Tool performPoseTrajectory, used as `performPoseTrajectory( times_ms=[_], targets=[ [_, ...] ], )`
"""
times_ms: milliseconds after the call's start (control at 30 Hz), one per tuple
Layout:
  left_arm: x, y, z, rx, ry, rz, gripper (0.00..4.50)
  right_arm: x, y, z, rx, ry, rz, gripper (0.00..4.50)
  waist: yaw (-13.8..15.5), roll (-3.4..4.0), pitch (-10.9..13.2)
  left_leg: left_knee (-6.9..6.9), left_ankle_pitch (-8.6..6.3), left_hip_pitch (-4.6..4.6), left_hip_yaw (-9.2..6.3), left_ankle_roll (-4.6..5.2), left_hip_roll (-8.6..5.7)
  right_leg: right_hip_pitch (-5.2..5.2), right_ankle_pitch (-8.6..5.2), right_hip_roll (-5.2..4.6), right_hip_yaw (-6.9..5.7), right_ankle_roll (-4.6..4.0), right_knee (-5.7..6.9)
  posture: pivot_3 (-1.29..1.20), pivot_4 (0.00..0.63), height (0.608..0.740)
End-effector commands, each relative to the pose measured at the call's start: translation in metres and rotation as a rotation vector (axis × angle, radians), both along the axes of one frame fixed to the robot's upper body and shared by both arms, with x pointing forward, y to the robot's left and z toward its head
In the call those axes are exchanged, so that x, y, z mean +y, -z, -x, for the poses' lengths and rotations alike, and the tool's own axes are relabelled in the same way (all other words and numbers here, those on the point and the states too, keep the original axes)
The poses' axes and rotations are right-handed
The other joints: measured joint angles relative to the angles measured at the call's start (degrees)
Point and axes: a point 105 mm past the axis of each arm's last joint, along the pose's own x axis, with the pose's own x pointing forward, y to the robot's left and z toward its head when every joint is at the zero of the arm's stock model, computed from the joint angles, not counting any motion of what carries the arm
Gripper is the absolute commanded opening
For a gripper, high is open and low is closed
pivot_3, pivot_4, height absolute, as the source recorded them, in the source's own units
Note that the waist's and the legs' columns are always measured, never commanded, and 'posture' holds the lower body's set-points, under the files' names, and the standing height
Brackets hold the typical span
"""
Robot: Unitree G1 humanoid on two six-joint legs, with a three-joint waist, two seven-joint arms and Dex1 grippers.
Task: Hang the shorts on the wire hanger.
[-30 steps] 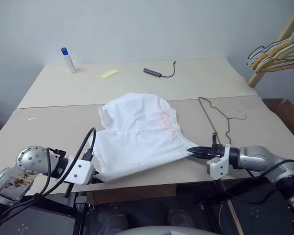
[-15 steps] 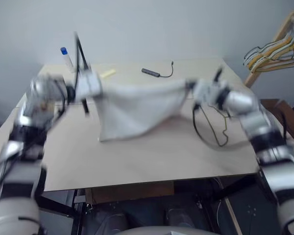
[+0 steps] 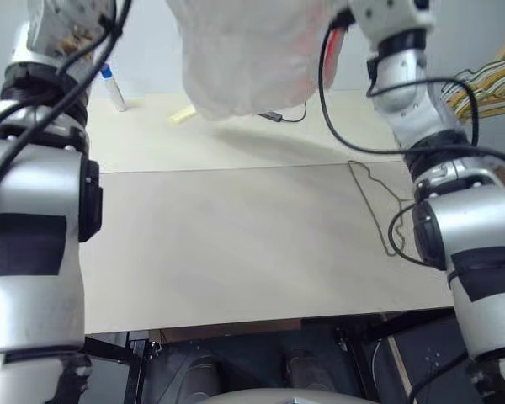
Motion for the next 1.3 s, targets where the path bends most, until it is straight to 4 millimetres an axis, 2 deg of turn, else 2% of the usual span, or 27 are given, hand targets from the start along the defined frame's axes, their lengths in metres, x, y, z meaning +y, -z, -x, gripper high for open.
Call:
performPoseTrajectory(
  times_ms=[33, 133, 200, 267, 333, 367, 467, 533, 600, 700, 800, 933, 1033, 1133, 1267, 1300],
  targets=[
    [0.002, 0.061, 0.003, 0.176, 0.195, -0.097, 0.02, -0.008, 0.054, 0.001, 0.146, -0.062, 0.174, 0.0, -0.37, 0.01, 0.0, 0.03, 0.0, 0.1, 0.03, 0.0, -0.02, 0.02, 0.0, -0.01, 0.07, 0.0, 0.0, 0.0, 0.0, 0.74],
    [0.004, 0.12, 0.017, 0.387, 0.372, -0.176, 0.02, -0.005, 0.113, 0.013, 0.276, -0.145, 0.42, 0.0, -1.85, 0.01, 0.0, 0.08, 0.12, 0.23, 0.07, -0.08, 0.0, 0.02, 0.01, 0.01, 0.16, -0.01, 0.14, 0.0, 0.0, 0.74],
    [0.01, 0.16, 0.037, 0.564, 0.473, -0.221, 0.02, -0.005, 0.155, 0.024, 0.419, -0.239, 0.515, 0.0, -2.61, 0.01, 0.0, 0.09, 0.17, 0.18, 0.04, -0.09, 0.03, -0.09, 0.02, 0.02, 0.21, -0.02, 0.4, 0.01, 0.0, 0.74],
    [0.019, 0.194, 0.059, 0.753, 0.52, -0.264, 0.02, -0.004, 0.185, 0.036, 0.521, -0.317, 0.618, 0.0, -4.53, 0.01, 0.0, 0.06, 0.17, 0.18, -0.04, -0.1, 0.09, -0.05, 0.03, 0.07, 0.24, -0.02, 0.44, 0.01, 0.0, 0.74],
    [0.025, 0.215, 0.077, 0.893, 0.533, -0.296, 0.02, -0.004, 0.2, 0.044, 0.569, -0.354, 0.692, 0.0, -5.68, 0.01, 0.0, 0.04, 0.17, 0.2, -0.15, -0.09, 0.11, -0.03, 0.03, 0.1, 0.28, -0.02, 0.43, 0.01, 0.0, 0.74],
    [0.03, 0.232, 0.092, 1.011, 0.531, -0.338, 0.02, -0.005, 0.208, 0.048, 0.6, -0.375, 0.721, 0.0, -6.25, 0.01, 0.0, 0.05, 0.17, 0.23, -0.18, -0.09, 0.12, -0.02, 0.03, 0.11, 0.3, -0.02, 0.42, 0.02, 0.0, 0.74],
    [0.038, 0.26, 0.124, 1.219, 0.531, -0.454, 0.02, -0.007, 0.221, 0.056, 0.655, -0.41, 0.791, 0.0, -6.7, 0.01, 0.0, 0.05, 0.11, 0.62, -0.44, 0.0, 0.14, 0.24, 0.02, 0.15, 0.43, -0.02, 0.33, 0.02, 0.0, 0.74],
    [0.044, 0.28, 0.153, 1.382, 0.554, -0.562, 0.02, -0.011, 0.235, 0.064, 0.699, -0.427, 0.884, 0.0, -6.32, 0.01, 0.0, 0.02, -0.26, 1.13, -0.55, 0.63, 0.17, 0.85, 0.0, 0.2, 0.3, -0.03, 0.25, 0.02, 0.0, 0.74],
    [0.048, 0.293, 0.177, 1.512, 0.561, -0.632, 0.02, -0.016, 0.249, 0.072, 0.746, -0.443, 0.955, 0.0, -5.67, -0.01, -0.01, 0.01, -0.35, 1.48, -0.53, 0.76, 0.23, 1.15, -0.05, 0.22, 0.28, -0.09, 0.24, 0.02, 0.0, 0.74],
    [0.046, 0.302, 0.203, 1.625, 0.603, -0.688, 0.02, -0.022, 0.262, 0.084, 0.779, -0.466, 1.009, 0.0, -4.41, -0.02, -0.03, 0.04, -0.39, 1.48, -0.46, 0.81, 0.19, 1.16, -0.05, 0.18, 0.3, -0.11, 0.3, 0.01, 0.006, 0.74],
    [0.037, 0.304, 0.219, 1.66, 0.648, -0.686, 0.02, -0.024, 0.269, 0.094, 0.799, -0.501, 0.986, 0.0, -2.91, -0.02, -0.02, 0.06, -0.41, 1.46, -0.27, 0.85, 0.16, 1.15, -0.05, 0.14, 0.32, -0.11, 0.28, 0.01, 0.012, 0.74],
    [0.025, 0.308, 0.246, 1.707, 0.731, -0.695, 0.02, -0.026, 0.277, 0.125, 0.835, -0.612, 0.968, 0.0, -1.82, -0.02, -0.01, 0.08, -0.46, 1.46, -0.19, 0.92, 0.17, 1.18, -0.07, 0.15, 0.33, -0.14, 0.19, 0.01, 0.029, 0.74],
    [0.027, 0.315, 0.255, 1.735, 0.729, -0.708, 0.02, -0.028, 0.275, 0.147, 0.868, -0.665, 0.939, 0.0, -1.01, 0.01, 0.03, 0.07, -0.5, 1.49, -0.17, 0.98, 0.17, 1.27, -0.08, 0.15, 0.31, -0.16, 0.11, 0.0, 0.038, 0.74],
    [0.029, 0.324, 0.26, 1.759, 0.732, -0.72, 0.02, -0.024, 0.274, 0.166, 0.908, -0.704, 0.909, 0.0, -0.28, 0.01, 0.2, 0.07, -0.59, 2.03, -0.1, 1.06, 0.23, 1.77, -0.16, 0.19, 0.33, -0.26, 0.1, 0.0, 0.042, 0.74],
    [0.025, 0.334, 0.26, 1.768, 0.74, -0.73, 0.02, -0.018, 0.275, 0.182, 0.969, -0.739, 0.876, 0.0, -0.01, -0.06, 0.3, 0.07, -0.72, 2.39, 0.03, 0.99, 0.27, 2.0, -0.28, 0.22, 0.44, -0.43, 0.18, -0.01, 0.046, 0.74],
    [0.022, 0.337, 0.26, 1.768, 0.751, -0.734, 0.24, -0.016, 0.275, 0.184, 0.992, -0.742, 0.854, 0.28, 0.07, -0.08, 0.33, 0.07, -0.72, 2.4, 0.03, 0.99, 0.27, 2.0, -0.28, 0.22, 0.45, -0.44, 0.22, -0.02, 0.046, 0.74]
  ],
)
